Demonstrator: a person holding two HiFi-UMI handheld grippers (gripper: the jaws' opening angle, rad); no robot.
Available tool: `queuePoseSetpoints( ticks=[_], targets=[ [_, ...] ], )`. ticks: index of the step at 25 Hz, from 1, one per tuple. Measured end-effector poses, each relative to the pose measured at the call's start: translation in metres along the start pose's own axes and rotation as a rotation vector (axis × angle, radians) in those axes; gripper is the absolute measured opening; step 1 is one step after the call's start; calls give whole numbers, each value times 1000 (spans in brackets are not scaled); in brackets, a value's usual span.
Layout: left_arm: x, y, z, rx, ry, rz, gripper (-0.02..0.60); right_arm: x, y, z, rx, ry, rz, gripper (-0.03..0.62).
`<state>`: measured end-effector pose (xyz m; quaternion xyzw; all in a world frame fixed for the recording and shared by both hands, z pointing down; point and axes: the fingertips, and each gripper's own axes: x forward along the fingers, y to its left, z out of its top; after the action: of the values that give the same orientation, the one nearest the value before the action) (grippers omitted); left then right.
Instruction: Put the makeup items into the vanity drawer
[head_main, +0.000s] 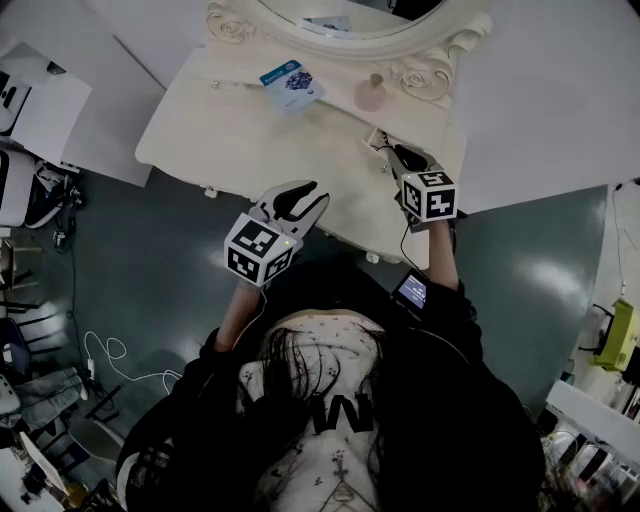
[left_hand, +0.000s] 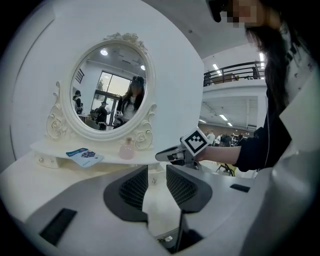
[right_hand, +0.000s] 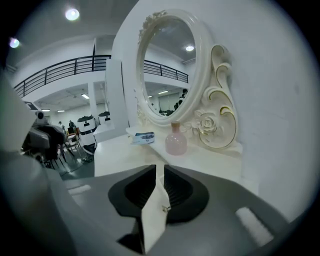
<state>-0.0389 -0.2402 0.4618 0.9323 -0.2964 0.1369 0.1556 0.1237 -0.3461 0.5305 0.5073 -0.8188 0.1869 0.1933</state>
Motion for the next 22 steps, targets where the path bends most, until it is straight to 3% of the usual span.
queuePoseSetpoints(
  ticks=[7,22],
  targets=[
    [-8,-15,-6,24,11,-79,115,-55,53,0,80,-75,-12,58],
    [-20,-60,-50,32,73,-310,115,-120,142,-62,193,-82,-112,55]
  ],
)
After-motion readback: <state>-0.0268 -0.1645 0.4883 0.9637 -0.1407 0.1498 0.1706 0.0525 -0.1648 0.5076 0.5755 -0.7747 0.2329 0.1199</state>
